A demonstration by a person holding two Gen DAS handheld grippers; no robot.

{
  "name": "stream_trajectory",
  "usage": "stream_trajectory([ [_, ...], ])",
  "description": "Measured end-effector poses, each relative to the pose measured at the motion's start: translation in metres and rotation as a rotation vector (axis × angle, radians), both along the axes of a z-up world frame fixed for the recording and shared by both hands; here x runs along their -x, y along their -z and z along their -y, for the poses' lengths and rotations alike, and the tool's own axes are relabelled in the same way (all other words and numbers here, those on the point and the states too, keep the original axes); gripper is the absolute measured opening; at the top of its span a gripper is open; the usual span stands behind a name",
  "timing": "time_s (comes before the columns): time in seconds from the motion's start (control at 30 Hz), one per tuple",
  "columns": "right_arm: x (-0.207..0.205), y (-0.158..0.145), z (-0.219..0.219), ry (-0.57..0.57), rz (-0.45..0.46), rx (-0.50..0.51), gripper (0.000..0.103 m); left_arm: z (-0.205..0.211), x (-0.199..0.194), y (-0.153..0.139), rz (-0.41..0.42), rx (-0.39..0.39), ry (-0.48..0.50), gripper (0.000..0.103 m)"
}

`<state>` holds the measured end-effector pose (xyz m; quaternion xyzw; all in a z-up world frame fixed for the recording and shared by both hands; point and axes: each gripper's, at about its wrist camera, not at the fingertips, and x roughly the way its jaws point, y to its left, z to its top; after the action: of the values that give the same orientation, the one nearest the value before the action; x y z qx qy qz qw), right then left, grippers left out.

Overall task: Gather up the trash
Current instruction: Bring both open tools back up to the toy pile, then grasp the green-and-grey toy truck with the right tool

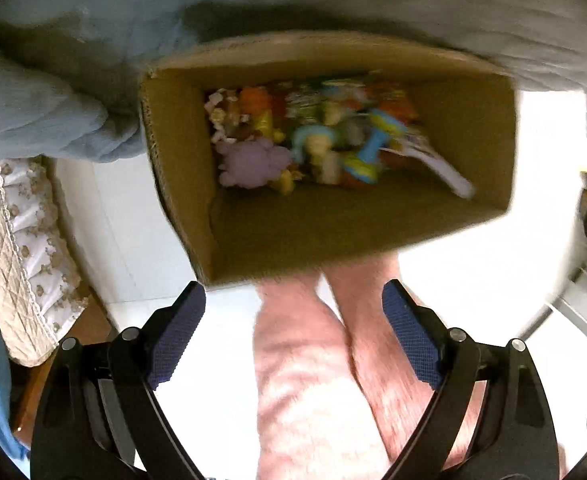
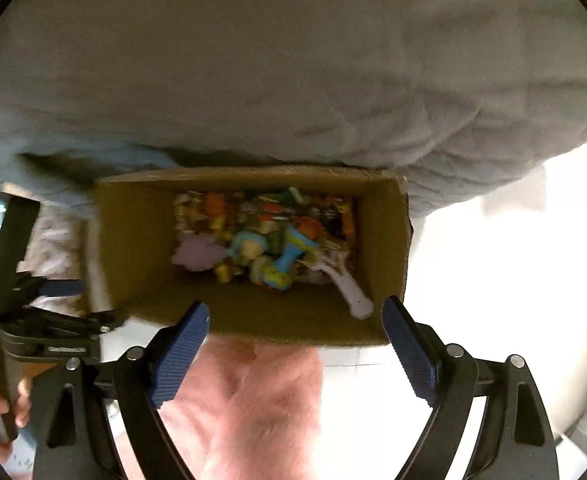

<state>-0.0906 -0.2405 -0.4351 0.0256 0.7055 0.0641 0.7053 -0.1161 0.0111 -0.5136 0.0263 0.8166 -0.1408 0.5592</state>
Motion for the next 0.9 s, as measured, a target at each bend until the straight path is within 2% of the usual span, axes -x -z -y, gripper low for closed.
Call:
stream_trajectory([
  [0.07,0.003,-0.046,-0.003,-0.043,0.018,-0.107,0.087,0.001,0.009,-0.047,0.046,0.053,0.049,0.088],
  [0.1,0.004,-0.081,-0.005,-0.087,0.027,-0.234,0.087,0.0,0.013,-0.069,0.071,0.081,0.068,0.088],
  [0.17,0.002,-0.124,-0.005,-0.143,0.036,-0.375,0.087,-0.006,0.021,-0.124,0.148,0.158,0.092,0.088],
  [0.2,-0.004,-0.158,-0.004,-0.175,0.085,-0.431,0.087,-0.009,0.023,-0.145,0.183,0.178,0.098,0.088],
  [0.23,-0.013,-0.187,-0.002,-0.188,0.161,-0.44,0.088,-0.012,0.025,-0.165,0.22,0.191,0.099,0.088],
  [0.3,-0.039,-0.236,0.009,-0.165,0.346,-0.411,0.098,-0.018,0.023,-0.202,0.302,0.204,0.086,0.088],
  [0.37,-0.077,-0.264,0.024,-0.095,0.495,-0.342,0.098,-0.024,0.015,-0.229,0.361,0.209,0.044,0.088],
  [0.43,-0.12,-0.276,0.034,-0.032,0.578,-0.234,0.098,-0.028,0.005,-0.246,0.398,0.22,-0.003,0.088],
  [0.53,-0.186,-0.287,0.028,-0.123,0.676,-0.056,0.098,-0.031,-0.005,-0.264,0.439,0.218,-0.049,0.088],
  [0.6,-0.24,-0.276,0.013,-0.237,0.631,0.073,0.098,-0.032,-0.009,-0.269,0.45,0.219,-0.081,0.088],
  [0.67,-0.273,-0.268,0.005,-0.286,0.589,0.135,0.098,-0.034,-0.011,-0.273,0.459,0.214,-0.119,0.088],
  [0.77,-0.327,-0.249,0.012,-0.307,0.506,0.148,0.097,-0.035,-0.01,-0.275,0.466,0.197,-0.17,0.088],
  [0.9,-0.355,-0.227,0.011,-0.422,0.454,0.188,0.097,-0.038,-0.007,-0.275,0.456,0.193,-0.245,0.088],
])
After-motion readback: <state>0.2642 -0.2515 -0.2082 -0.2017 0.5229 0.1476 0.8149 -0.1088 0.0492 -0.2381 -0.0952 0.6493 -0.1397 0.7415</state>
